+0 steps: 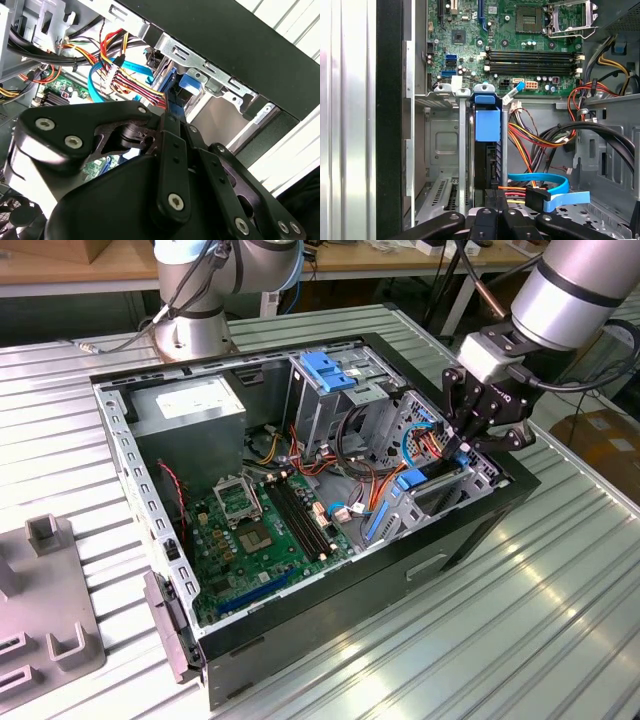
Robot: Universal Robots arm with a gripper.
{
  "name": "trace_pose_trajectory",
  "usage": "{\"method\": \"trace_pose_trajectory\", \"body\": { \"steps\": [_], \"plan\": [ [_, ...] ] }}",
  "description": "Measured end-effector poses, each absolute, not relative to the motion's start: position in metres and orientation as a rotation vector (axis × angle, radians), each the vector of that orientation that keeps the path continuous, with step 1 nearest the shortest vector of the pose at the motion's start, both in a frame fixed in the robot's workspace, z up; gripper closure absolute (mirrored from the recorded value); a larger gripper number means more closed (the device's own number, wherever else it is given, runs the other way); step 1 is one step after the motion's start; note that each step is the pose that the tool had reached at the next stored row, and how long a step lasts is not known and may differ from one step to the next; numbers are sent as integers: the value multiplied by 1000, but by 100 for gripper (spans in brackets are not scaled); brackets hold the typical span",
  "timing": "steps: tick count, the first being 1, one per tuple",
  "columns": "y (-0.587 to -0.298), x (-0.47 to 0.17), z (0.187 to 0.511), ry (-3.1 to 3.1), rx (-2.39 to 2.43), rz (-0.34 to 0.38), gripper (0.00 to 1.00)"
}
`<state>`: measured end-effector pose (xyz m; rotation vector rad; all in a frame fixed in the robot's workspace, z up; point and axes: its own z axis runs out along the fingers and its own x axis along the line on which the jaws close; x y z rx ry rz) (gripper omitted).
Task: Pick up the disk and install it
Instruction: 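Insert the first disk wire, then insert the second disk wire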
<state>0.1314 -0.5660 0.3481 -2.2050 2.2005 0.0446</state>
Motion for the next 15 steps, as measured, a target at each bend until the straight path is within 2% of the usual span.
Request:
{"method": "trace_pose_trajectory", "body": {
  "steps": [15],
  "plan": [
    [-566, 130, 349, 2200, -2205, 45, 89]
  ]
}}
